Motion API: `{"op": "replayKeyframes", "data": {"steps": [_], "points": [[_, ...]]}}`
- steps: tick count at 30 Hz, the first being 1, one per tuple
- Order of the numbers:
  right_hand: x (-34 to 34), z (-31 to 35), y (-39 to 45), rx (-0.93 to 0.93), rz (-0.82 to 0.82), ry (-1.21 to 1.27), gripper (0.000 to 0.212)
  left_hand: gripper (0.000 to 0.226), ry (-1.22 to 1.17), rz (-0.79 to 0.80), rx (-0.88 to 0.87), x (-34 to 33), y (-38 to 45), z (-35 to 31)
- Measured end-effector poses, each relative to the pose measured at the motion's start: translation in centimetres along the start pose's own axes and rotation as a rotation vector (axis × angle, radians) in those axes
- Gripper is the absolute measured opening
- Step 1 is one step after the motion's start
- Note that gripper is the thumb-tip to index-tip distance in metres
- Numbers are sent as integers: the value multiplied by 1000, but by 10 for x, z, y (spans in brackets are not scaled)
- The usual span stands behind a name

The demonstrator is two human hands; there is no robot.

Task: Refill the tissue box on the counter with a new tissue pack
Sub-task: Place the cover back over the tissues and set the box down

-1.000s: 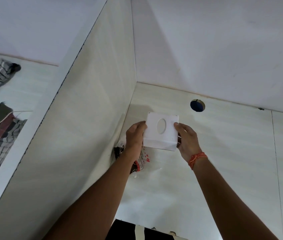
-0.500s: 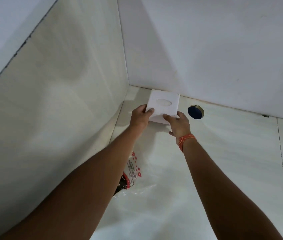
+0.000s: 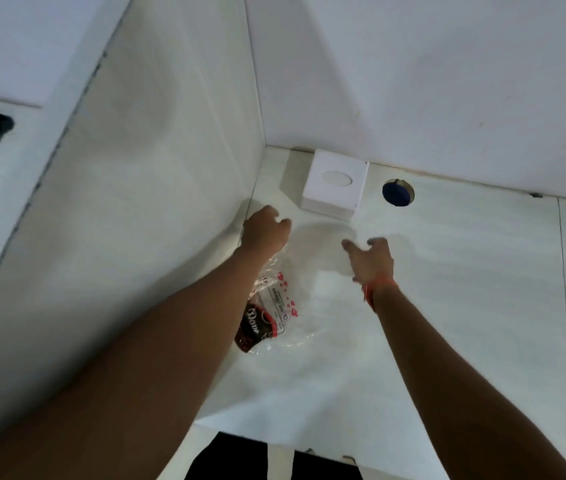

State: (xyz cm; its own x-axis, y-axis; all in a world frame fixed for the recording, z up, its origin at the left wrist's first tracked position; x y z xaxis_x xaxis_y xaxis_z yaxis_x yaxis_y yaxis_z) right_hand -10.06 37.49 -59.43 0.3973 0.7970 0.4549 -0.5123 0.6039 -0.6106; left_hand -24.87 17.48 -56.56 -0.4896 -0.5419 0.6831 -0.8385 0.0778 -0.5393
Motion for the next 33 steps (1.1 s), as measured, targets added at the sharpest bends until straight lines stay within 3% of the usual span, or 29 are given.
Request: {"op": "replayKeyframes", "data": {"steps": [3, 5, 7, 9, 13, 16, 20, 23, 26, 28, 30, 31, 33], "points": [[-1, -49, -51, -112, 34, -156, 79, 49, 362, 167, 97, 1, -30, 39], [-11, -82, -78, -183, 92, -196, 83, 39, 427, 198, 100, -5, -46, 56], [-30, -102, -104, -240, 201, -122, 71, 30, 381, 148, 102, -13, -54, 72], [-49, -113, -118, -295, 243, 81, 57, 26, 254, 104, 155, -22, -58, 94], [-47, -98, -109, -316, 77, 521, 39, 19, -259, 111, 298, -32, -64, 130], [-26, -67, -95, -192, 74, 557, 26, 22, -519, 101, 327, -25, -73, 122], [15, -33, -80, -29, -19, 597, 37, 25, -802, 140, 309, -18, -89, 92], [34, -18, -71, 51, 7, 622, 43, 24, -984, 192, 335, -17, -102, 77], [45, 1, -67, 152, 152, 635, 49, 11, -1129, 402, 454, -27, -113, 69], [46, 19, -74, 216, 307, 597, 34, 40, -1176, 624, 486, -35, -119, 58], [42, 35, -87, 276, 467, 537, 12, 61, -1049, 835, 440, -38, -130, 41], [39, 39, -91, 292, 520, 512, 10, 57, -906, 908, 396, -39, -139, 31], [38, 41, -91, 320, 552, 440, 13, 26, -650, 1062, 274, -50, -159, 10]]}}
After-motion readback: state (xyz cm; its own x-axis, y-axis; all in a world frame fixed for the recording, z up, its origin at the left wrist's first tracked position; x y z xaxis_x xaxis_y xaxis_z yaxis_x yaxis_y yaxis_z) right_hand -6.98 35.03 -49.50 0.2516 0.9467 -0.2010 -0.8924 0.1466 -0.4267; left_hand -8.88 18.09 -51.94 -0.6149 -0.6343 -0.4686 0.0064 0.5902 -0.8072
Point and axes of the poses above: each hand's wrist, its own y-axis towards the middle knuckle, its own x-axis out of the back of the hand, z = x × y, the point moved 9 cm from there along y, towards the middle knuckle, and after that the axes turned 3 degrees about x, right-handed, at the moved point
